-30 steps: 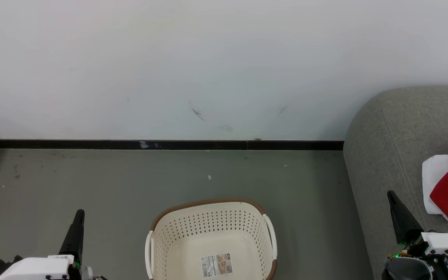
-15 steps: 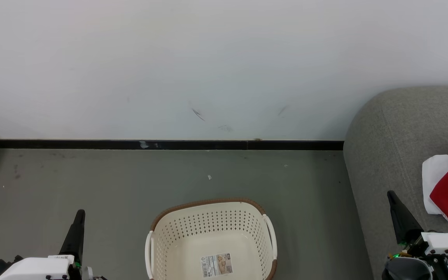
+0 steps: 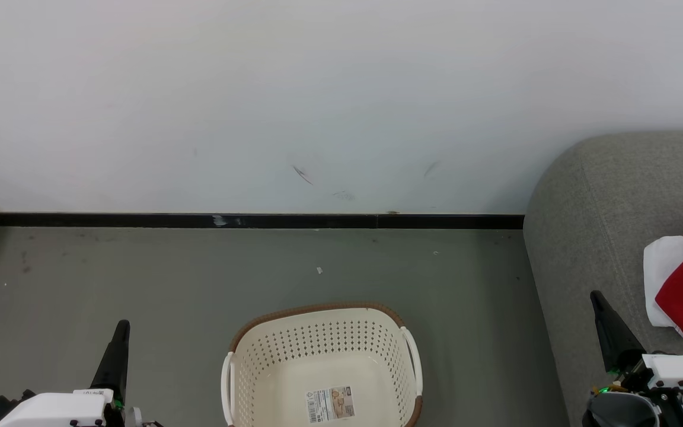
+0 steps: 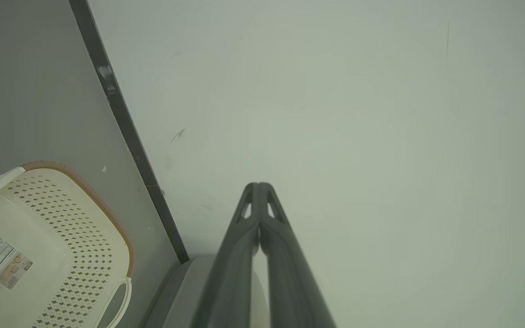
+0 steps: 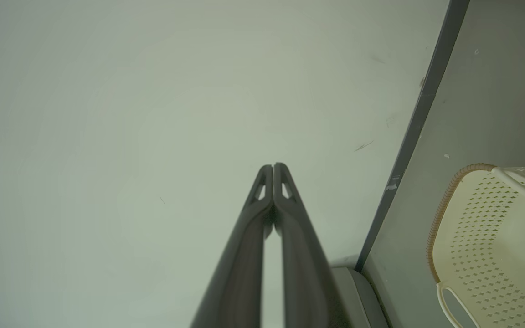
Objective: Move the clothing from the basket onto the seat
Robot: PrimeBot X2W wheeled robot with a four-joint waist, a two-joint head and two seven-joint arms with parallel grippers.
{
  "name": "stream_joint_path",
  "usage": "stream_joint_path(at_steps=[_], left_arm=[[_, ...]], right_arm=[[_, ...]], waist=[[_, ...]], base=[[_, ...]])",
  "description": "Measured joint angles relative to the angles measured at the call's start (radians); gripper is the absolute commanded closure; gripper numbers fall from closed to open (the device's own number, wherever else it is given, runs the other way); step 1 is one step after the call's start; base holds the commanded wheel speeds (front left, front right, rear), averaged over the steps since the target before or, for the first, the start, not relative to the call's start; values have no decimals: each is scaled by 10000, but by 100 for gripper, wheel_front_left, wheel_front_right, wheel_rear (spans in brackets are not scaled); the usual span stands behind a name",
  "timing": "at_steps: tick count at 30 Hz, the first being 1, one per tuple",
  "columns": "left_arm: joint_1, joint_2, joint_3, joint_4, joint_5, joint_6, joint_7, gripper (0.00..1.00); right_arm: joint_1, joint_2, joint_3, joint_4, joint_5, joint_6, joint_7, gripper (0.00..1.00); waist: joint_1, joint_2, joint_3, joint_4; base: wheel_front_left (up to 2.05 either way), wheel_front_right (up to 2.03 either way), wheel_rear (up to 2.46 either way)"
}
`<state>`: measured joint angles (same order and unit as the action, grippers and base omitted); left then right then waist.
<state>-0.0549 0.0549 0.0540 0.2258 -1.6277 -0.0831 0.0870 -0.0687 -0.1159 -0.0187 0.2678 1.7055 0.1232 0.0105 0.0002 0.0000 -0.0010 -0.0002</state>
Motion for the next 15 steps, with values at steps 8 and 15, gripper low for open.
stream_joint_path(at_steps=[8, 15], left_arm=[[-1, -2, 0, 8, 0, -2, 0, 100], [-1, -2, 0, 12, 0, -2, 0, 100]], right_arm=[[0, -2, 2, 0, 0, 0, 0, 100], [0, -4, 4, 0, 0, 0, 0, 100]], waist=[[0, 0, 0, 0], [0, 0, 0, 0]], base=[[0, 0, 0], [0, 0, 0]])
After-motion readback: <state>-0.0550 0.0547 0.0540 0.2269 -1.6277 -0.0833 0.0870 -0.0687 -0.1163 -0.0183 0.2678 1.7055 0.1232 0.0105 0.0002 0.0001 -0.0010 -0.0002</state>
